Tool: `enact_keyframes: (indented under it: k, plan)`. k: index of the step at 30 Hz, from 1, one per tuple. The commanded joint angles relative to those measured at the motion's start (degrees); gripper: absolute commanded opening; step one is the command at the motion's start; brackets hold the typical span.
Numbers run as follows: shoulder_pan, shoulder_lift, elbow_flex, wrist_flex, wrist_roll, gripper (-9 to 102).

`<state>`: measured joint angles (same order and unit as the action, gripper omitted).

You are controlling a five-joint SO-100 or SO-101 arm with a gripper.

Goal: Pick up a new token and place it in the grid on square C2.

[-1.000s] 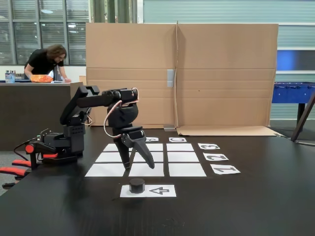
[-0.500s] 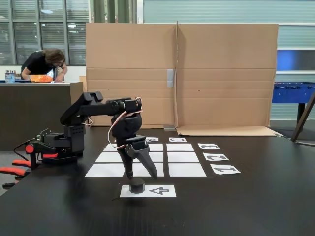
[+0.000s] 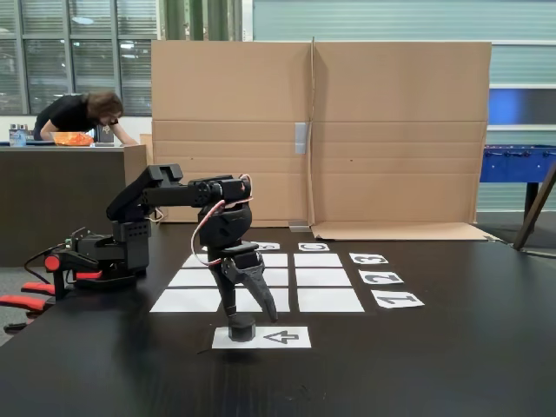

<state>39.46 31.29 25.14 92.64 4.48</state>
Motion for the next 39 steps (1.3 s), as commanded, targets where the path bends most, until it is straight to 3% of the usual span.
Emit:
enact_keyframes:
  k: [1, 9, 17, 39]
  plan:
    - [0.1, 0.2, -2.6, -0.5, 0.7, 42]
    - [0.4, -1.0, -3.9, -1.7, 0.9, 16]
    - [0.6, -2.7, -6.0, -1.7, 0.9, -1]
    - [0.6, 8.4, -3.6, 0.2, 0.4, -1]
